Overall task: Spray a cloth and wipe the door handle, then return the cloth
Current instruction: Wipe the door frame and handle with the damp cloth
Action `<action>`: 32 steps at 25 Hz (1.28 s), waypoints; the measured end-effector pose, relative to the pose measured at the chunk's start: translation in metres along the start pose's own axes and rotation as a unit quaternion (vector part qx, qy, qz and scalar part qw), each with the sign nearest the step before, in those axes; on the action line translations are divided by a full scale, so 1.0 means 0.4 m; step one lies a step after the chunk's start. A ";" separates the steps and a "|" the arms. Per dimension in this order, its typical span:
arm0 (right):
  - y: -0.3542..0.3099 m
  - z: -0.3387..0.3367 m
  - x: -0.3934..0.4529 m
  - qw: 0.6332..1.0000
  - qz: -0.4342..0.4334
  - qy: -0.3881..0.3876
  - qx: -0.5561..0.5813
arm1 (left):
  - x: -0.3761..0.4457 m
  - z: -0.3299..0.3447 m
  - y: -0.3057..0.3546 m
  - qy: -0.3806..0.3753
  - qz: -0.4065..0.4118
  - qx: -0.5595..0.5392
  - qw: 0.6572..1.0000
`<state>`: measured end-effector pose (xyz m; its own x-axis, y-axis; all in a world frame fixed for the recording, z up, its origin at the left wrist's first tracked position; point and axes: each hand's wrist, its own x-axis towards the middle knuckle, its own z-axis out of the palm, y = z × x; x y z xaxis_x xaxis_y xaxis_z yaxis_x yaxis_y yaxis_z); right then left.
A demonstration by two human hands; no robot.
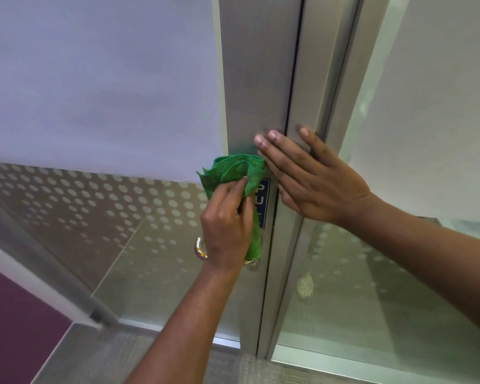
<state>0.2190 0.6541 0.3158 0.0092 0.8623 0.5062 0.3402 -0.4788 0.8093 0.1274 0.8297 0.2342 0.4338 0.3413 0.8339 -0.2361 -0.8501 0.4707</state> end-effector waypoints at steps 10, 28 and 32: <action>0.002 -0.007 0.001 1.000 -0.001 0.001 -0.031 | -0.007 -0.015 0.015 -0.033 -0.070 -0.025 0.997; 0.006 -0.004 0.005 0.999 -0.008 -0.011 -0.037 | 0.038 -0.015 0.045 0.025 -0.219 -0.095 0.971; 0.002 -0.004 0.004 0.999 -0.007 -0.008 -0.030 | -0.056 0.003 0.005 0.002 -0.300 -0.111 0.948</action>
<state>0.2177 0.6549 0.3179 0.0201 0.8712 0.4905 0.2831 -0.4755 0.8329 0.1182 0.8198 0.2164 0.5448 0.7378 0.3985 -0.1259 -0.3979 0.9087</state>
